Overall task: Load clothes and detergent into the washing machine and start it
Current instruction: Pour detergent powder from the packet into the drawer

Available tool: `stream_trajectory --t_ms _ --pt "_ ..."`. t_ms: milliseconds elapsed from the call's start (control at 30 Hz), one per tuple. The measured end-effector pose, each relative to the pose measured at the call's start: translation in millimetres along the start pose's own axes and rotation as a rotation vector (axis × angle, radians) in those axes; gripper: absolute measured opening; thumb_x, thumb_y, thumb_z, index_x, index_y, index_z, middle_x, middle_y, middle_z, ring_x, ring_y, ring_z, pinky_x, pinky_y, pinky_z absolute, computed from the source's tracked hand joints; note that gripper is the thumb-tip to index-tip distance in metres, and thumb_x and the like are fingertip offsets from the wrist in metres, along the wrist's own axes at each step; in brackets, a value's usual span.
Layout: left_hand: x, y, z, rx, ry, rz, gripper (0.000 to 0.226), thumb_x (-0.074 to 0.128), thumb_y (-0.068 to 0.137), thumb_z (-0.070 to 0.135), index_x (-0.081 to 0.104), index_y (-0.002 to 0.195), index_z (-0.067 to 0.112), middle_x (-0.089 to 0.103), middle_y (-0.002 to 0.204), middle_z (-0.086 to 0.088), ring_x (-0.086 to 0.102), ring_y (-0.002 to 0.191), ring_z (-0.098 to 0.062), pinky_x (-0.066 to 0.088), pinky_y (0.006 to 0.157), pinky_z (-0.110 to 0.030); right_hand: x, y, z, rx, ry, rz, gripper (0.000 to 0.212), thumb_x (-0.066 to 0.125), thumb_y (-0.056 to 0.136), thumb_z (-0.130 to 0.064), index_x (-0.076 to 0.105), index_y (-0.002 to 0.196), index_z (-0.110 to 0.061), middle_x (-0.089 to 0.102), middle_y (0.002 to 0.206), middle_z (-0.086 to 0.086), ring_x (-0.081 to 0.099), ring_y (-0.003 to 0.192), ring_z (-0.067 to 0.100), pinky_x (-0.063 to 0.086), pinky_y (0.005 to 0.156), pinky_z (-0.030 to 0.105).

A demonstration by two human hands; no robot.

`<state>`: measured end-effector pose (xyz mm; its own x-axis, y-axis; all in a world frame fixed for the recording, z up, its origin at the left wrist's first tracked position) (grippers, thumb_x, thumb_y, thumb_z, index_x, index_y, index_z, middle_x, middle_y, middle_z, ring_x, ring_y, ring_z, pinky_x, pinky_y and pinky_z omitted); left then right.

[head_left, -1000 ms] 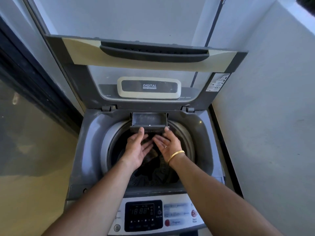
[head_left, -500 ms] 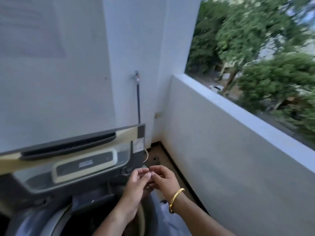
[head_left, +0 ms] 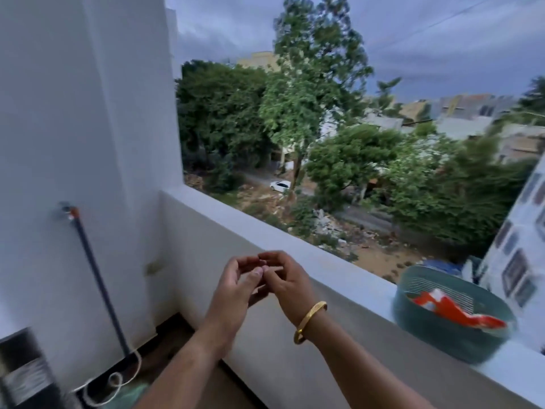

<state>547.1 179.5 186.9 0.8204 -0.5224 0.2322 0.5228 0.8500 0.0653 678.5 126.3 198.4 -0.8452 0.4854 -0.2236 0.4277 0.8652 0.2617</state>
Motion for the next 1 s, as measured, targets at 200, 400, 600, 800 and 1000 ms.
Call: stream_trajectory --t_ms 200,400,600,800,1000 --pt "135 35 -11 0.068 0.172 -0.167 0.009 0.065 0.113 0.01 0.065 0.119 0.003 0.079 0.115 -0.021 0.086 0.098 -0.022 0.07 0.084 -0.036 -151 -3 4 -0.073 -0.284 0.196 0.013 0.067 0.098 -0.012 0.07 0.097 -0.025 0.076 0.088 -0.003 0.075 0.078 0.017 0.066 0.07 0.046" --pt "232 53 -52 0.069 0.342 -0.318 0.004 0.067 0.111 0.009 0.07 0.109 0.008 0.079 0.094 -0.008 0.081 0.091 -0.025 0.065 0.088 -0.048 -268 -24 22 -0.053 -0.637 0.281 0.004 0.072 0.095 -0.014 0.073 0.092 -0.016 0.073 0.081 -0.004 0.067 0.072 0.015 0.061 0.074 0.042" --pt "280 61 -96 0.222 0.644 -0.464 0.011 0.076 0.107 0.018 0.07 0.108 0.027 0.077 0.105 0.014 0.072 0.099 -0.003 0.056 0.08 -0.02 -337 -65 40 -0.031 -0.984 0.251 0.01 0.074 0.092 -0.03 0.069 0.101 -0.026 0.066 0.09 -0.01 0.062 0.084 0.013 0.058 0.08 0.038" --pt "298 61 -124 0.382 0.904 -0.529 0.025 0.078 0.106 0.026 0.069 0.13 0.026 0.072 0.127 0.01 0.062 0.122 -0.009 0.052 0.104 -0.024 -346 -80 71 0.073 -1.17 0.118 0.035 0.072 0.091 -0.049 0.066 0.122 -0.032 0.071 0.111 -0.009 0.059 0.104 0.021 0.055 0.093 0.042" --pt "300 61 -130 0.401 0.946 -0.553 0.022 0.074 0.107 0.024 0.069 0.128 0.026 0.071 0.124 0.01 0.059 0.12 -0.01 0.052 0.106 -0.03 -348 -69 78 0.031 -1.178 0.148 0.015 0.069 0.097 -0.04 0.072 0.099 -0.025 0.074 0.094 -0.003 0.067 0.088 0.025 0.057 0.079 0.043"
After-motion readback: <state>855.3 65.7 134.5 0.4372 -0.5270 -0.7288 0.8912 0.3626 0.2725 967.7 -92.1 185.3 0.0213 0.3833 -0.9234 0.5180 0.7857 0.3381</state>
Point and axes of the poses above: each hand's wrist, its own y-axis towards the middle knuckle, its own x-axis out of the palm, z = x × y, the point moved 2 cm from there along y, towards the middle knuckle
